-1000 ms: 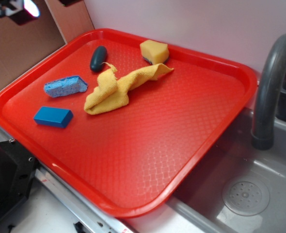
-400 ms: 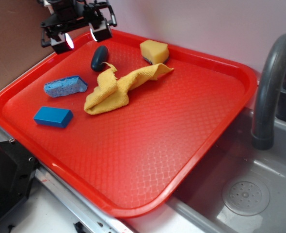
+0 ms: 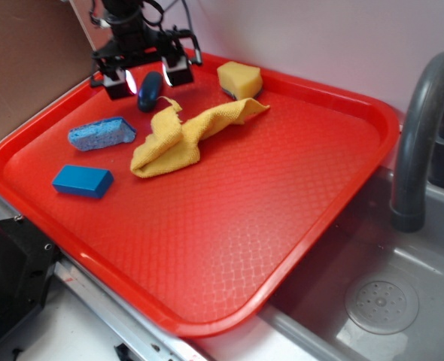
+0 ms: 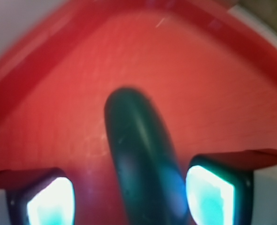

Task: Grab the plastic pickle.

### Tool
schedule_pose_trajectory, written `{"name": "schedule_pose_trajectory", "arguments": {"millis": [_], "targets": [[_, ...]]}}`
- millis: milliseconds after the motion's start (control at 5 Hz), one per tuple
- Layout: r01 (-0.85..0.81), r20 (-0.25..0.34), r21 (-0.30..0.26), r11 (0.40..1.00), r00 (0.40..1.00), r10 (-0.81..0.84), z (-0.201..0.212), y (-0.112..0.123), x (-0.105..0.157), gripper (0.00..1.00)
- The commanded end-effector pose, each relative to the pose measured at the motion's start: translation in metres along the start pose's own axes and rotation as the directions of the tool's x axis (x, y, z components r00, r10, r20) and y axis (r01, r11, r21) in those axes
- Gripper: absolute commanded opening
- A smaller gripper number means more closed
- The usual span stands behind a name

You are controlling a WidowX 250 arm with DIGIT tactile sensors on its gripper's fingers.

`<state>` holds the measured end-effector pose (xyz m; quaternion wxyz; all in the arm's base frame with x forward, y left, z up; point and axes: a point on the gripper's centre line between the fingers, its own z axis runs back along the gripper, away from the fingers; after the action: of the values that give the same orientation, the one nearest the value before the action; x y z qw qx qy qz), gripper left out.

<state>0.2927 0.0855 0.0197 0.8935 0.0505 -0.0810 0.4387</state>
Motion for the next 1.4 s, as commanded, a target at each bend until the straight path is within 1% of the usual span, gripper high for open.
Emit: {"name": "schedule_pose_trajectory", "arguments": {"millis": [0, 200, 400, 600, 800, 1000, 1200], "targets": [[-0.064, 0.035, -0.043, 0.997, 0.997, 0.066, 0.001, 0.006, 0.013, 0.0], [-0.064, 0.021, -0.052, 0.997, 0.998, 0.065, 0.0, 0.009, 0.011, 0.0], [-0.061, 0.013, -0.049, 0.997, 0.998, 0.062, 0.001, 0.01, 0.011, 0.0], [0.115, -0.182, -0.093, 0.989, 0.975, -0.131, 0.047, 0.005, 0.007, 0.0], [0.355, -0.162, -0.118, 0.928, 0.915, -0.37, 0.102, -0.004, -0.017, 0.0], [0.533, -0.042, -0.143, 0.834, 0.838, -0.543, 0.156, -0.018, -0.041, 0.0], [0.571, 0.008, -0.233, 0.787, 0.81, -0.586, 0.213, -0.016, -0.063, 0.0]]}}
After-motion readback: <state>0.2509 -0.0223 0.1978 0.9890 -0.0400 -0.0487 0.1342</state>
